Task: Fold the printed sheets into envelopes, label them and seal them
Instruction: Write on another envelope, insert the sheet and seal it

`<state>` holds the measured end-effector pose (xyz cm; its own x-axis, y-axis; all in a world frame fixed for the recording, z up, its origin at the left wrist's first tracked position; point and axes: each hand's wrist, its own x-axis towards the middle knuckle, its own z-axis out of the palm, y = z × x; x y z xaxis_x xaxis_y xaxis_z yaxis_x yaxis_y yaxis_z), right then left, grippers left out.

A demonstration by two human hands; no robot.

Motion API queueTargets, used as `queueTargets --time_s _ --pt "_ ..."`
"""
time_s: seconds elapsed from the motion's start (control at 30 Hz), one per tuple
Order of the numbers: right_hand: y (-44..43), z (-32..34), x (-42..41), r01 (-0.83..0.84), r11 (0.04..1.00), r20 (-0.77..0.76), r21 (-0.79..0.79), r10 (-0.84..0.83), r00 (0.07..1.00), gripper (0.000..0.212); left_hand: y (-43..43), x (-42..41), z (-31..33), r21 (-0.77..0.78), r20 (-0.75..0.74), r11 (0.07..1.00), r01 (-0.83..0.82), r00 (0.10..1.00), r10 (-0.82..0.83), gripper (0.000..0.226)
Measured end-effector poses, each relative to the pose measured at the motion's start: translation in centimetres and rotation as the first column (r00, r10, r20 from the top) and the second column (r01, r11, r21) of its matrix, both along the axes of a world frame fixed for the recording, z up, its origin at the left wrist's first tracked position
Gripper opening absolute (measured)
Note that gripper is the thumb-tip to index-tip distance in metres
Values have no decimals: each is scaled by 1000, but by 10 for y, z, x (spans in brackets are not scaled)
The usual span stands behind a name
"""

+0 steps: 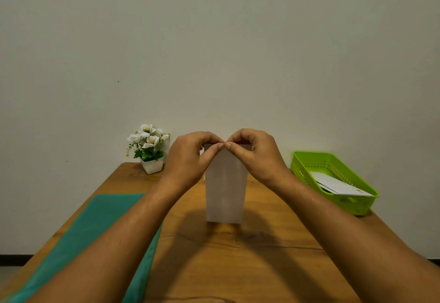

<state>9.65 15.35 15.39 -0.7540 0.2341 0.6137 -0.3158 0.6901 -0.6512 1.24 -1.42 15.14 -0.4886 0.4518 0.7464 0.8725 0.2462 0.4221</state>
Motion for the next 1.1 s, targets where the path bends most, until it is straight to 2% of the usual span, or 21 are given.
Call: queueTargets --time_s 0.13,0.27,0.37,0.47,0.57,0.67,0.7,0.8,0.93,1.03,1.1 --pt "14 7 0 -13 997 26 -73 15 1000 6 -7 -5 6 4 23 1000 -6 1000 6 10" --pt "32 12 7 -19 988 57 -151 27 998 8 -15 -12 6 36 129 999 10 992 -14 8" --pt "45 11 15 2 966 64 -258 15 998 9 -25 -19 3 136 229 991 -19 973 -13 8" --pt "45 5 19 -54 939 104 -340 94 990 15 -28 -20 -1 140 281 990 -1 959 -39 8" --pt "30 -1 12 -108 935 159 -338 170 972 25 -18 -16 -2 168 297 986 7 953 -58 6" --pt "24 -10 3 -122 952 216 -281 186 959 7 -13 -14 1 222 319 975 12 944 -84 5" --pt "24 -12 2 -109 955 210 -277 171 963 8 -14 -15 0 219 314 976 -2 947 -68 4" --pt "25 -10 3 -74 962 181 -261 125 975 12 -25 -19 -13 136 273 985 -105 960 65 17" --pt "22 -21 -6 -7 982 274 -188 59 960 9 -37 -25 -44 -2 312 986 -165 937 157 41" --pt "18 -51 -20 19 994 347 -109 20 938 7 -44 -25 -76 -218 325 959 -179 914 244 50" --pt "14 -75 -28 9 998 399 -69 19 917 10 -48 -20 -94 -417 298 885 -209 888 350 56"
